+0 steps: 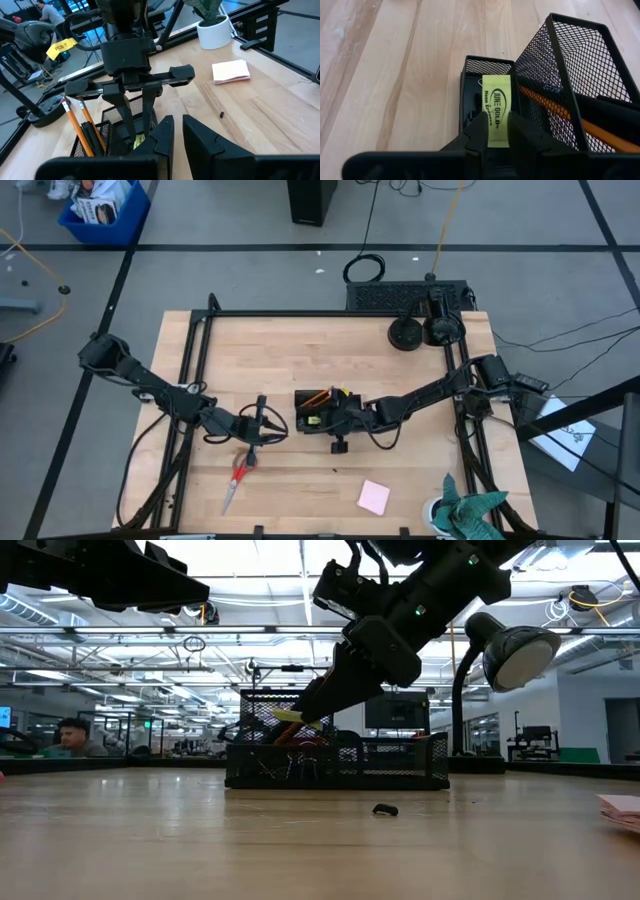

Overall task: Pick and place office supplies into organizer
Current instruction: Put the eraser into the bottom left section of the desk organizer

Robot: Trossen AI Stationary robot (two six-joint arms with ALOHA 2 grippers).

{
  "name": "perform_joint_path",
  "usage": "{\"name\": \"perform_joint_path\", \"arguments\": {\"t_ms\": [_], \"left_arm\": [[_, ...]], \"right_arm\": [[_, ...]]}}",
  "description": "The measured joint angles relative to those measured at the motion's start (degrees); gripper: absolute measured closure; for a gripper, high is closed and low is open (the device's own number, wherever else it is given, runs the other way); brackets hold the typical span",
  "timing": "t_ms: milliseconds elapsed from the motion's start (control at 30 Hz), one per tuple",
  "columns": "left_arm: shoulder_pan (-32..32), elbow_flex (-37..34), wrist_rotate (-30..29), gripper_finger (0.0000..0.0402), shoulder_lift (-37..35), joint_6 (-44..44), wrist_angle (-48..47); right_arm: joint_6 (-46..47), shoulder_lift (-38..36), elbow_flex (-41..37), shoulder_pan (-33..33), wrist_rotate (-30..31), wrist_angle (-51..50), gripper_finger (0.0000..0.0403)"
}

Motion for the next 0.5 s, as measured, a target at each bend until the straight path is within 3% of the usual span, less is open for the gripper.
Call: {"name": "perform_joint_path", "arguments": {"t_ms": [500], "left_arm": [[0.0, 0.0, 0.0, 0.0355, 0.0, -0.1, -0.1]], "right_arm": [[2.5, 0.0, 0.0, -0.2, 0.0, 0.0, 0.0285]]}}
